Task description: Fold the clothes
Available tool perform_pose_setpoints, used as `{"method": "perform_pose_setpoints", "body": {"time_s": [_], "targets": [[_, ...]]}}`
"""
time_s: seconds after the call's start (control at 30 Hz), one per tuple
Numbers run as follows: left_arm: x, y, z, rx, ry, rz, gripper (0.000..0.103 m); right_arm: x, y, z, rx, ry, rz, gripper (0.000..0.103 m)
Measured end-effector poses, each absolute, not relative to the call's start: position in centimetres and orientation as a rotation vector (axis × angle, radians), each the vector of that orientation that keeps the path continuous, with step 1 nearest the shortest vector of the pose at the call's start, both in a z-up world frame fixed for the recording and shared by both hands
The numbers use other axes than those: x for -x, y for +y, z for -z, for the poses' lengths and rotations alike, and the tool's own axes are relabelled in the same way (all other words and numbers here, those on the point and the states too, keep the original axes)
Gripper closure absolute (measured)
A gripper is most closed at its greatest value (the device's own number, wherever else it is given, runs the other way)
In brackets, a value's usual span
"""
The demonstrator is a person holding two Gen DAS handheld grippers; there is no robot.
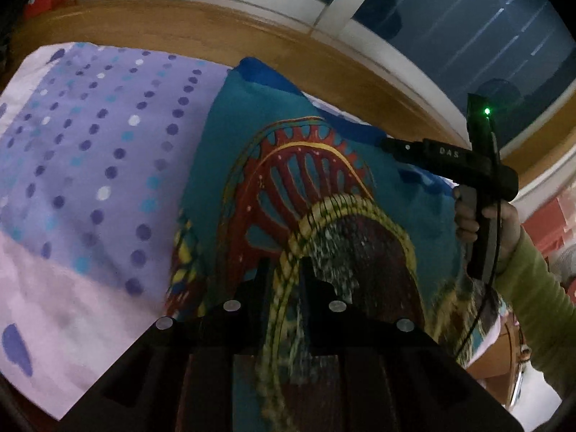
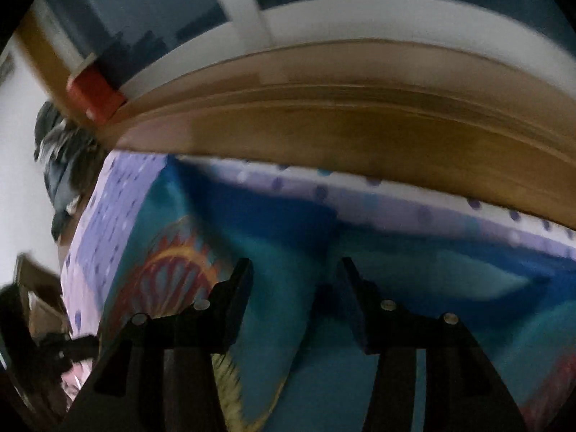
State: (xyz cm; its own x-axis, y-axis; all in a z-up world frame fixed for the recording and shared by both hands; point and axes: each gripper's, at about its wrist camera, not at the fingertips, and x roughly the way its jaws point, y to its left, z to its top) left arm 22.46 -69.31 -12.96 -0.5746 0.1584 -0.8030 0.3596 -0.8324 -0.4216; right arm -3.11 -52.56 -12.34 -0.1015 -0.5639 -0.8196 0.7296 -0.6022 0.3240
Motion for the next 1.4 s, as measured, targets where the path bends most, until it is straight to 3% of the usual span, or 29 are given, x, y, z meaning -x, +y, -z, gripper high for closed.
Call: {"method": "perform_pose_setpoints", "body": {"time_s": [0.17,0.2,0.23,0.27,0.3,0.43,0.6,0.67,0.77,0.9,0.93,1.0,1.33,1.4], "targets": [[-21.5,-68.9,14.7,-1.415,0.869,2.481,0.09,4.2,-54.1,13.9,-1.28,0.169,1.798,0.056],[-21.4,-68.8,15.1,-1.424,0.87,2.469,0.09,4.2,-54.2,13.8,-1.258,0.17,1.803,0.064],[-21.4,-68.6,15.4,-1.432,0.87,2.456,0.09,4.3,-54.5,13.9,-1.238,0.177,1.813,0.086],[-21.3,-68.4,15.7,-1.439,0.871,2.445,0.09,4.5,-54.7,13.8,-1.209,0.184,1.827,0.098],[-21.3,-68.4,15.8,-1.429,0.868,2.444,0.09,4.5,-54.6,13.6,-1.176,0.187,1.853,0.101],[-21.5,-68.1,16.0,-1.4,0.864,2.441,0.089,4.5,-54.3,12.6,-1.044,0.237,1.977,0.101],[-21.7,-68.1,16.1,-1.383,0.88,2.437,0.089,4.9,-55.6,15.2,-1.052,0.392,1.978,0.101],[-21.8,-68.0,16.0,-1.378,0.86,2.446,0.089,4.3,-55.7,15.0,-1.017,0.439,2.0,0.099],[-21.9,-67.8,15.8,-1.373,0.824,2.461,0.089,3.9,-55.1,13.5,-1.063,0.428,2.001,0.086],[-21.6,-67.1,15.4,-1.426,0.724,2.475,0.087,1.9,-50.6,10.1,-1.068,0.278,1.981,0.049],[-21.5,-66.9,15.3,-1.444,0.697,2.477,0.086,1.0,-48.9,9.2,-1.059,0.25,1.985,0.045],[-21.5,-66.4,15.0,-1.48,0.662,2.495,0.081,-1.8,-45.3,7.7,-1.052,0.222,1.995,0.045],[-26.2,-60.4,13.8,-1.616,0.67,2.691,0.08,-14.4,-30.7,8.0,-1.163,0.326,2.197,0.044],[-26.5,-58.8,13.9,-1.656,0.667,2.719,0.08,-15.8,-27.6,8.6,-1.218,0.233,2.27,0.044]]}}
